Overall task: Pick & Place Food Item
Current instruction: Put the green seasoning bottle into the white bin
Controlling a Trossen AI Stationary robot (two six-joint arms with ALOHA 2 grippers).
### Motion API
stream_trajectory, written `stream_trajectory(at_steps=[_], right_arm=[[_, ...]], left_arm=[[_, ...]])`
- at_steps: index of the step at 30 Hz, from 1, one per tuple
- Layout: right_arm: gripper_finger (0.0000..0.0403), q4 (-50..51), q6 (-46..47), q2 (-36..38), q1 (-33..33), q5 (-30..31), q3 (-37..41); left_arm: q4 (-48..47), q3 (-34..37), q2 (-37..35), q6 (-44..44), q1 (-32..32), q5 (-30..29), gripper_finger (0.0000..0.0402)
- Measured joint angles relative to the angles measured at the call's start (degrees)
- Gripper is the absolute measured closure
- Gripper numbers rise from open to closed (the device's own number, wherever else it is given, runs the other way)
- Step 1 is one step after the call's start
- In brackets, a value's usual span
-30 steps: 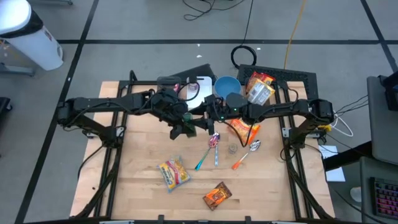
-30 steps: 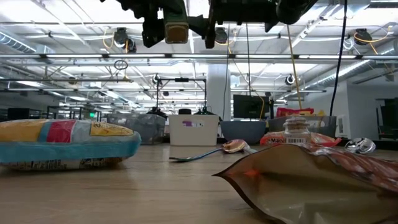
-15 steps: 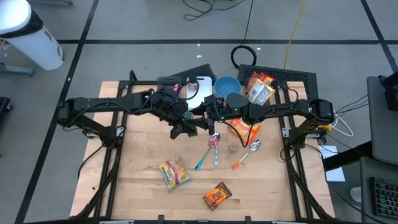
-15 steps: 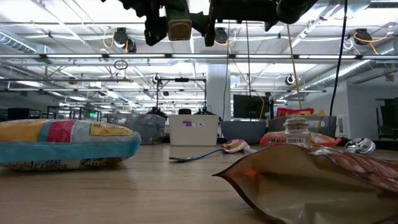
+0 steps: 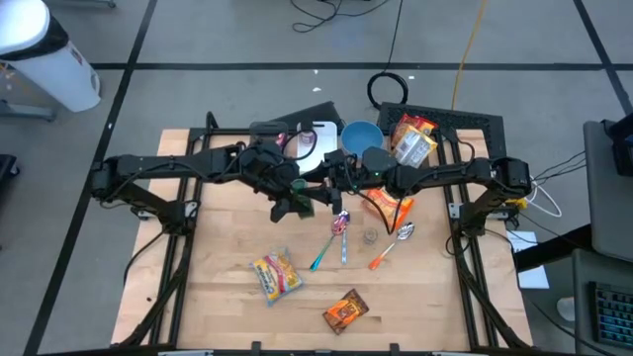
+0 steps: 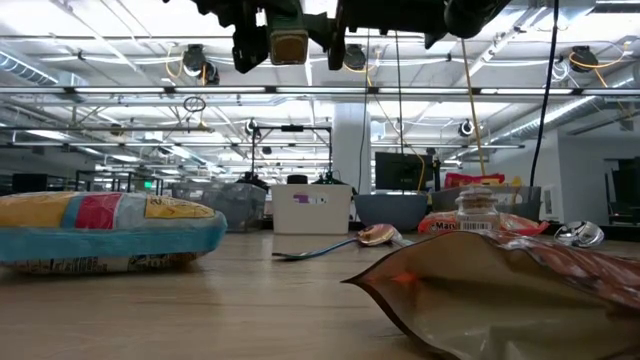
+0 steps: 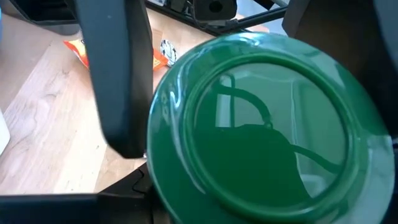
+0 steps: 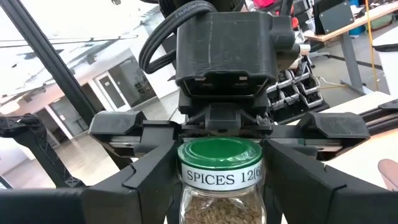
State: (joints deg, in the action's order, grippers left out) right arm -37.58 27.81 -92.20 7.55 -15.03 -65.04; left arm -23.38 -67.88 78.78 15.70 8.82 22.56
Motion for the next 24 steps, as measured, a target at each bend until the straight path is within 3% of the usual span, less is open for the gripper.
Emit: stream_trajectory(at_steps=[17,24], right_arm=[[0.0175,1.54,0.10,0.02,-0.01,-0.13,-0.04],[0.0196,2.71,-0.03,0.09,0.00,-0.22,-0.09]], left_arm=[[-0.02,0.00,0.00,-0.06,0.04,-0.13,0.0190],[-0.09,0.00,0.00,-0.04,0.04,-0.17,0.0190]])
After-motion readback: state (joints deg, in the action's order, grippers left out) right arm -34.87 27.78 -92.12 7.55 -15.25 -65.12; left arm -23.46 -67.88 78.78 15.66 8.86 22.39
